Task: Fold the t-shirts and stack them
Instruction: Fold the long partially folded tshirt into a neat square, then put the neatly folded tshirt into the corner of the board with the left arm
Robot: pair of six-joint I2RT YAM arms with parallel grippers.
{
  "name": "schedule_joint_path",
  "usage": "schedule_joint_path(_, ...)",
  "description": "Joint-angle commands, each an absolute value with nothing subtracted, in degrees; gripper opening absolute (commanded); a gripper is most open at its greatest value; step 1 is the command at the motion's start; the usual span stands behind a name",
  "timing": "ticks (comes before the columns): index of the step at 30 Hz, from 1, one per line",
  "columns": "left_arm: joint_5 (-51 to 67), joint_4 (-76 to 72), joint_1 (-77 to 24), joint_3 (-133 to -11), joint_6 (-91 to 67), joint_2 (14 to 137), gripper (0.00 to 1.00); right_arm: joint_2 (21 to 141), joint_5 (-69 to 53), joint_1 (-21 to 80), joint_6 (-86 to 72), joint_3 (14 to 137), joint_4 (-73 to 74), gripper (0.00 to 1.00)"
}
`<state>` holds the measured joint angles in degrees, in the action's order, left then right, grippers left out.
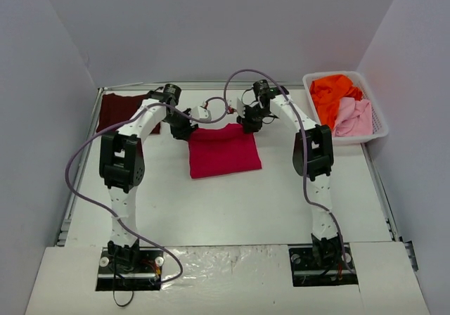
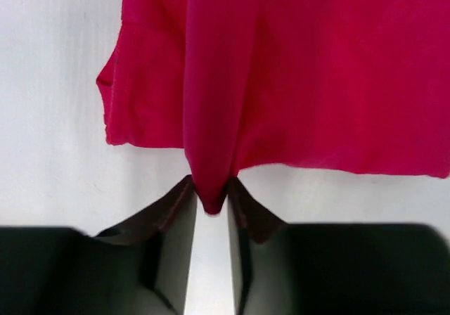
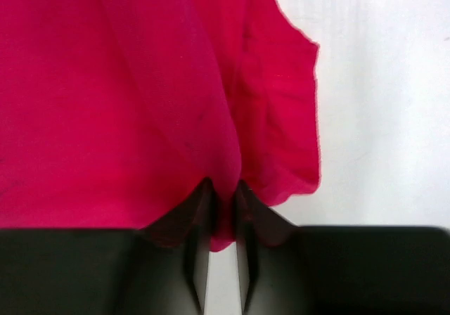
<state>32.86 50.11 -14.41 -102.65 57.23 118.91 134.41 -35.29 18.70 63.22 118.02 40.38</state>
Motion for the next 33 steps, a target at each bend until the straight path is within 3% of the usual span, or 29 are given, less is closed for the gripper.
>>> schedule_joint_path(1, 31.5, 50.9, -13.4, -111.7, 58.0, 124.5, 0.27, 137.9, -31.5, 17.4, 63.8, 124.4, 41.7, 0.17)
schedule_joint_path(2, 31.5, 51.2, -13.5, -114.1, 57.1, 126.0, 0.3, 140.2, -31.1, 17.1, 63.3, 127.8, 41.1, 0.45)
schedule_joint_path(3, 31.5, 51.8, -13.5, -116.5, 56.7, 127.7, 0.36, 141.3, -31.0, 17.0, 62.5, 129.5, 40.7, 0.54)
schedule_joint_path(4, 31.4, 53.0, -13.7, -121.8, 56.0, 130.4, 0.45, 143.2, -30.8, 16.8, 60.2, 130.9, 39.8, 0.6)
schedule_joint_path(5, 31.1, 54.0, -13.9, -124.3, 55.3, 131.4, 0.48, 143.8, -29.9, 16.6, 58.9, 132.9, 37.7, 0.69)
schedule_joint_path(9, 27.7, 49.3, -14.3, -127.9, 50.9, 128.4, 0.54, 141.7, -29.4, 16.1, 53.6, 131.6, 30.4, 0.82)
schedule_joint_path(10, 26.8, 47.0, -14.3, -126.6, 49.1, 126.5, 0.55, 139.5, -29.4, 16.1, 50.7, 130.8, 28.6, 0.9)
schedule_joint_path(14, 19.1, 37.0, -15.6, -114.8, 41.3, 115.5, 0.6, 131.5, -28.7, 16.4, 45.2, 124.4, 18.4, 0.98)
schedule_joint_path(15, 17.2, 33.1, -15.8, -112.1, 40.7, 110.4, 0.66, 127.3, -28.0, 16.5, 44.6, 119.9, 16.5, 1.0)
schedule_joint_path(18, 10.6, 25.3, -16.5, -100.7, 36.3, 100.4, 0.74, 119.4, -25.2, 16.6, 41.1, 112.2, 10.8, 1.0)
schedule_joint_path(22, 8.2, 22.4, -15.8, -90.4, 26.0, 90.2, 0.93, 110.4, -16.2, 18.6, 35.3, 105.0, 11.1, 1.0)
schedule_joint_path(24, 7.9, 24.0, -15.2, -86.7, 20.5, 86.9, 0.94, 103.8, -12.9, 22.4, 35.2, 100.2, 11.9, 1.0)
schedule_joint_path(28, 16.0, 26.6, -10.0, -81.2, 14.3, 84.1, 0.94, 93.8, -2.0, 34.7, 38.5, 83.7, 12.4, 1.0)
schedule_joint_path(33, 34.5, 27.1, 4.3, -77.4, 1.5, 86.0, 0.94, 89.9, 8.6, 48.4, 40.3, 74.5, 12.5, 0.95)
